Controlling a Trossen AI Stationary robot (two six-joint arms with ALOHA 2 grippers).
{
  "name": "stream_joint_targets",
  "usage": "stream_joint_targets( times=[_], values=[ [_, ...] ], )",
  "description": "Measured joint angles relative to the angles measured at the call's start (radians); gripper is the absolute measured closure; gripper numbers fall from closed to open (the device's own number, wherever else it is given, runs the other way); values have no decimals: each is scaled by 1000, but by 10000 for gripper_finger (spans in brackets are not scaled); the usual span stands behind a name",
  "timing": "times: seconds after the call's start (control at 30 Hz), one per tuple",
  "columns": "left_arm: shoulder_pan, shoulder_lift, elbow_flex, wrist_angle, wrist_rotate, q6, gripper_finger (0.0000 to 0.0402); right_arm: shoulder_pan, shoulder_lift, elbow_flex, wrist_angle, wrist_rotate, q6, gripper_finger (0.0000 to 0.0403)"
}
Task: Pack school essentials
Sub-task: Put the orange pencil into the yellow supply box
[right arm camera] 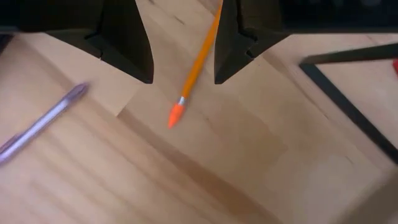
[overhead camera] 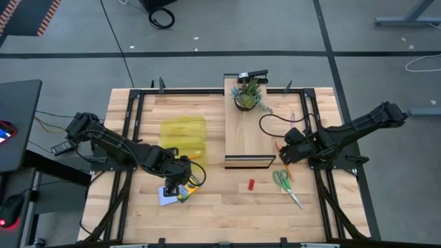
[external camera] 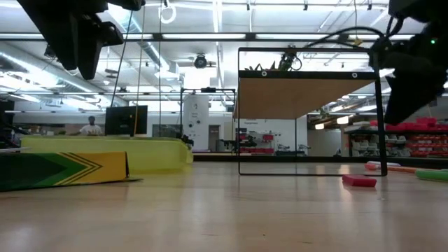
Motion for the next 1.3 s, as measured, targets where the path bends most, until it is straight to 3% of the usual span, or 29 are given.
stream_joint_targets(
  times=[0.33,0.67,1.3],
  values=[
    [-2,0,0,0,-12,13,230,-14,-14,-153,188,-50,57,228],
    [-20,0,0,0,-26,32,230,115,0,-225,214,-51,270,228],
    [-20,0,0,2,-26,31,230,236,220,-224,310,-13,359,228]
  ],
)
